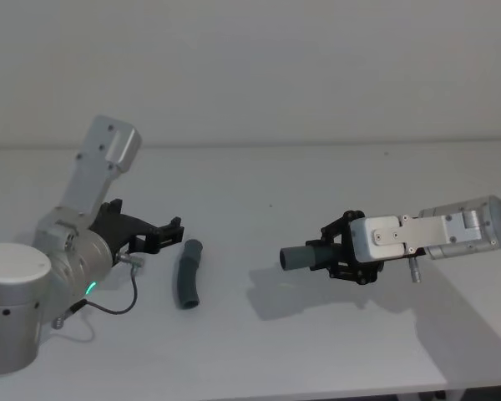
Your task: Use both hands to pick up one end of the pipe from the table, align the ends, and insert them.
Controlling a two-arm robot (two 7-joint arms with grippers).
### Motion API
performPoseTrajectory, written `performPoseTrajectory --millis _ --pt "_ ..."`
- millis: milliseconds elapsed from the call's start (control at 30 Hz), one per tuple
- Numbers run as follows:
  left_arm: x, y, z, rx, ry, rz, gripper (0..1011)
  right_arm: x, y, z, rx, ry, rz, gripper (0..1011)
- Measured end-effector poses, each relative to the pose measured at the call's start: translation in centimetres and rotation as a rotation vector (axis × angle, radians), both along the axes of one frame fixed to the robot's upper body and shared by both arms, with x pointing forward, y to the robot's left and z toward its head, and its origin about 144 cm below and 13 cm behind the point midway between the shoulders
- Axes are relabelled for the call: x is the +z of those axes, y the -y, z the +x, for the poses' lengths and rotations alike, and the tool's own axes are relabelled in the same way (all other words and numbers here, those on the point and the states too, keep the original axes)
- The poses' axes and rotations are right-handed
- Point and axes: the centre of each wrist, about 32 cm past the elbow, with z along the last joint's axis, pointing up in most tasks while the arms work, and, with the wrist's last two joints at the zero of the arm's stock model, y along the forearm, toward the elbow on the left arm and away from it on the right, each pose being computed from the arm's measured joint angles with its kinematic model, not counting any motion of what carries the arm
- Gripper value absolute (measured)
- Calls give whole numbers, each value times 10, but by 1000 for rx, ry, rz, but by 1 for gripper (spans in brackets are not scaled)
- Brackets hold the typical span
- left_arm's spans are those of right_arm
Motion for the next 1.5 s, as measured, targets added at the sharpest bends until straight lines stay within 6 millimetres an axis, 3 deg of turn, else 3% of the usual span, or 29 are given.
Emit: performPoseTrajectory --millis 1500 --pt "-19 52 14 8 -133 21 1001 0 0 0 0 0 0 272"
